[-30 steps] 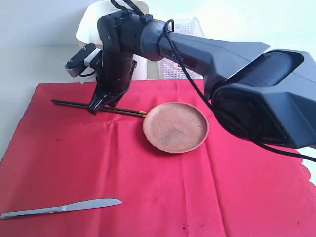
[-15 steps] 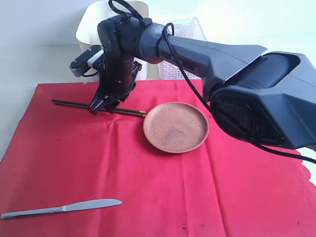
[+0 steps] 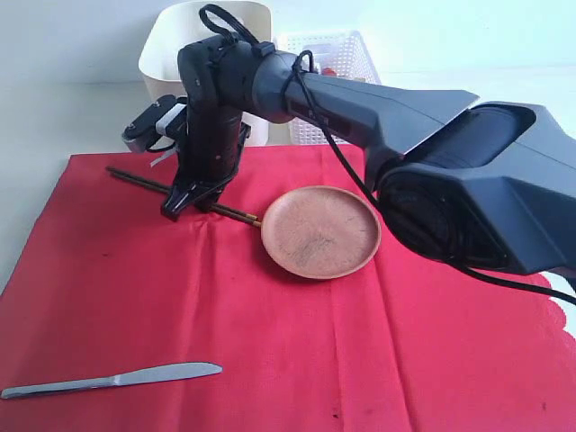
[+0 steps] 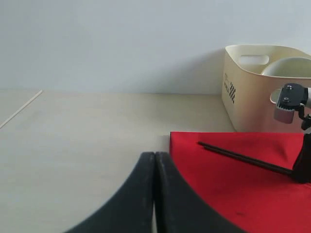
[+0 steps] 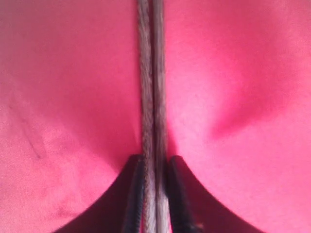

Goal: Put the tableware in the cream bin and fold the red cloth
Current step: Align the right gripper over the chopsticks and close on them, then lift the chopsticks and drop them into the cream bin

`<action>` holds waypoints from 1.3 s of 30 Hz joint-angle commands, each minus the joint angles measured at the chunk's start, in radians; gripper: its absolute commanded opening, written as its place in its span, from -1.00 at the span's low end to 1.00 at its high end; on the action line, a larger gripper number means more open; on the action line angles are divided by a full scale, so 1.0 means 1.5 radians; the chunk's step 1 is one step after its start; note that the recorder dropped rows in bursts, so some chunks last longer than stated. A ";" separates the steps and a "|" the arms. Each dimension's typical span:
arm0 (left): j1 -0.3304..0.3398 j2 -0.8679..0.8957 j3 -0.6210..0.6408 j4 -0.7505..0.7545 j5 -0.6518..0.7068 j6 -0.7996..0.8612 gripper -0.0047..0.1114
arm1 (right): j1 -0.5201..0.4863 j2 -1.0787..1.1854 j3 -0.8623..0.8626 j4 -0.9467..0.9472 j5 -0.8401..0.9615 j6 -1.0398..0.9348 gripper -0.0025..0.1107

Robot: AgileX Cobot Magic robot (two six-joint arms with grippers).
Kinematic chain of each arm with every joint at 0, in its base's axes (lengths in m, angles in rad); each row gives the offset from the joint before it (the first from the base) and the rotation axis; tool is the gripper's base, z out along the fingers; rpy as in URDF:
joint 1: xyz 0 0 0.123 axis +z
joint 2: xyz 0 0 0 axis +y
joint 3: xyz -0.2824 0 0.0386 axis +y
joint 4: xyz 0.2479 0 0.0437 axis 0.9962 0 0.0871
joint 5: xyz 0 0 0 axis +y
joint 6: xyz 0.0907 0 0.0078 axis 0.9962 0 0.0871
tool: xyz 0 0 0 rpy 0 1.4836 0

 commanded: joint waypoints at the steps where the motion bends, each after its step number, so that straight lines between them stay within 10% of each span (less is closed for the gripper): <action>1: 0.001 -0.004 0.000 -0.001 -0.002 0.002 -0.92 | -0.001 0.010 0.001 0.007 0.017 -0.024 -0.96; 25: 0.001 -0.004 0.000 -0.001 -0.002 0.002 -0.92 | -0.001 -0.043 0.001 0.002 -0.006 0.040 -0.95; 32: 0.001 -0.004 0.000 -0.001 -0.002 0.002 -0.92 | 0.022 -0.013 0.001 -0.051 0.000 0.109 -0.10; 39: 0.001 -0.004 0.000 -0.001 -0.002 0.002 -0.92 | 0.018 0.011 0.001 -0.029 0.029 0.072 -0.36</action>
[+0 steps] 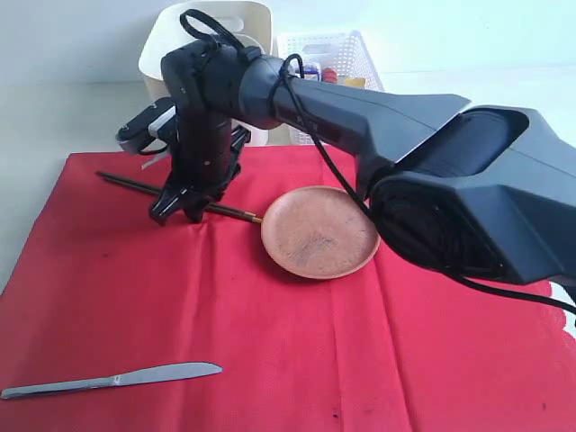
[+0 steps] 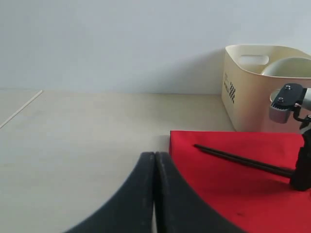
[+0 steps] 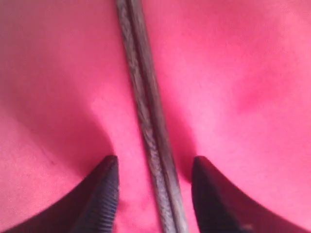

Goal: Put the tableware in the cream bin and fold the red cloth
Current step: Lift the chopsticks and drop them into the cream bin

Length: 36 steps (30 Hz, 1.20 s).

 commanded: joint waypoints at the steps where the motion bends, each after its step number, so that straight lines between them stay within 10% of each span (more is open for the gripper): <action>1: 0.001 -0.004 0.000 -0.001 -0.002 0.002 -0.92 | -0.004 0.018 0.001 0.018 0.021 -0.041 -0.46; 6: 0.001 -0.004 0.000 -0.001 -0.002 0.002 -0.92 | -0.004 0.018 0.001 0.057 0.029 -0.076 -0.96; 25: 0.001 -0.004 0.000 -0.001 -0.002 0.002 -0.92 | -0.004 -0.078 0.001 0.139 0.055 -0.210 -0.96; 36: 0.001 -0.004 0.000 -0.001 -0.002 0.002 -0.92 | -0.058 -0.175 0.001 0.212 -0.178 -0.185 -0.96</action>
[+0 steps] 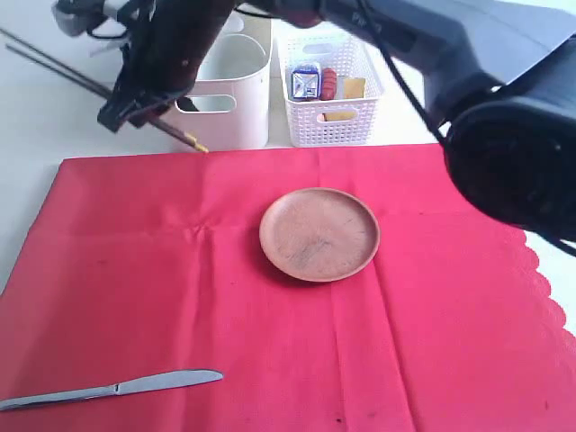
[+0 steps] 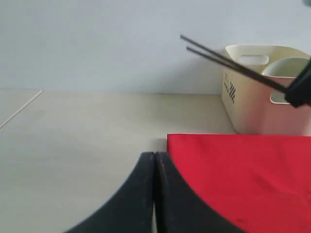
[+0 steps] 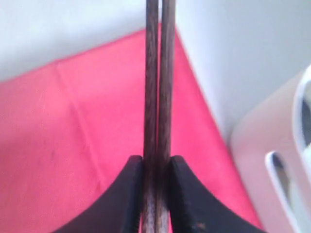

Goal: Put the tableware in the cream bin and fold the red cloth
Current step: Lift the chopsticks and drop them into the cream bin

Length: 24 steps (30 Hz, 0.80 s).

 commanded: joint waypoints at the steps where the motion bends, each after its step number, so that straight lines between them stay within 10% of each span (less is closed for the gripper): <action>1: 0.001 -0.004 0.000 -0.001 -0.002 0.002 -0.92 | -0.049 -0.028 -0.001 0.041 -0.138 0.029 -0.96; 15: 0.001 -0.004 0.000 -0.001 -0.002 0.002 -0.92 | -0.119 0.083 -0.001 0.134 -0.545 0.101 -0.90; 21: 0.001 -0.004 0.000 -0.001 -0.002 0.002 -0.92 | -0.119 0.097 -0.001 0.135 -0.547 0.103 0.24; 24: 0.001 -0.004 0.000 -0.001 -0.002 0.002 -0.92 | -0.122 0.078 -0.001 0.145 -0.453 0.136 0.47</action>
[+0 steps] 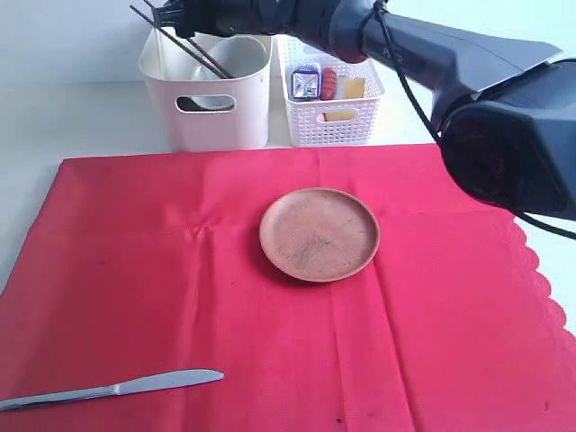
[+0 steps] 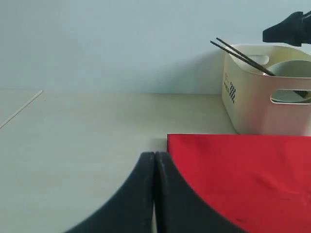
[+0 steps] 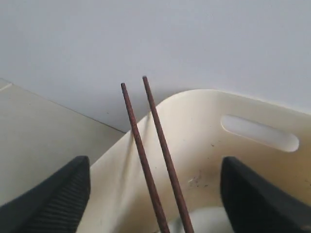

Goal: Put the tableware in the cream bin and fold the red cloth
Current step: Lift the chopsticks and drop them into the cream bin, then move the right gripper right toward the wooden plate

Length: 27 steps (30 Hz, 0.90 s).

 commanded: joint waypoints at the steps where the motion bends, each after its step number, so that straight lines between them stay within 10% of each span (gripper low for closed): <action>1: 0.001 -0.004 0.000 -0.001 -0.002 0.002 -0.92 | -0.006 -0.035 -0.001 -0.003 0.106 0.024 0.45; 3: 0.001 -0.004 0.000 -0.001 -0.002 0.002 -0.92 | -0.009 -0.080 -0.001 -0.034 0.196 0.024 0.25; 7: 0.001 -0.004 0.000 -0.001 -0.002 0.002 -0.92 | -0.010 -0.204 -0.001 -0.061 0.443 0.025 -0.95; 12: 0.001 -0.004 0.000 -0.001 -0.002 0.002 -0.92 | -0.010 -0.313 0.065 -0.080 0.624 0.008 -0.96; 27: 0.001 -0.004 0.000 -0.001 -0.002 0.002 -0.92 | -0.099 -0.591 0.745 -0.084 0.303 -0.015 -0.96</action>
